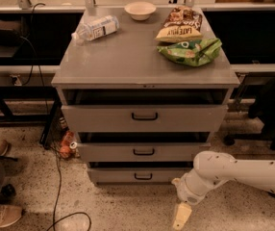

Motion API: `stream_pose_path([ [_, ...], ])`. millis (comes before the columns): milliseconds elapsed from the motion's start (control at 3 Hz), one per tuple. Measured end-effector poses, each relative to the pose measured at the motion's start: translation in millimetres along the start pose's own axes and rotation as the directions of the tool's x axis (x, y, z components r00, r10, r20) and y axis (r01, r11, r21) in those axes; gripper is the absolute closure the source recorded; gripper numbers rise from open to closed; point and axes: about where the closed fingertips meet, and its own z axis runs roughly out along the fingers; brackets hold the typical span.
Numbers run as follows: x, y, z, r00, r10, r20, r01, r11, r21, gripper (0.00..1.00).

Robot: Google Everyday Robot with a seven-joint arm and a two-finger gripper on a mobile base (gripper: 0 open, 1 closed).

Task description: Open bottom drawer

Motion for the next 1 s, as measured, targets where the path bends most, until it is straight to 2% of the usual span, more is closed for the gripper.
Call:
stream_pose_path([
  [333,-0.1,1.1,-0.9,1.0,0.002,-0.002,-0.002,1.0,0.0,0.0],
  [667,17.4,-7.2,10.4,0.999,0.023,0.024,-0.023,0.9997,0.003,0.0],
  [1000,55.8,-41.0,42.8,0.999,-0.022,0.044,0.02,0.9985,0.051,0.0],
])
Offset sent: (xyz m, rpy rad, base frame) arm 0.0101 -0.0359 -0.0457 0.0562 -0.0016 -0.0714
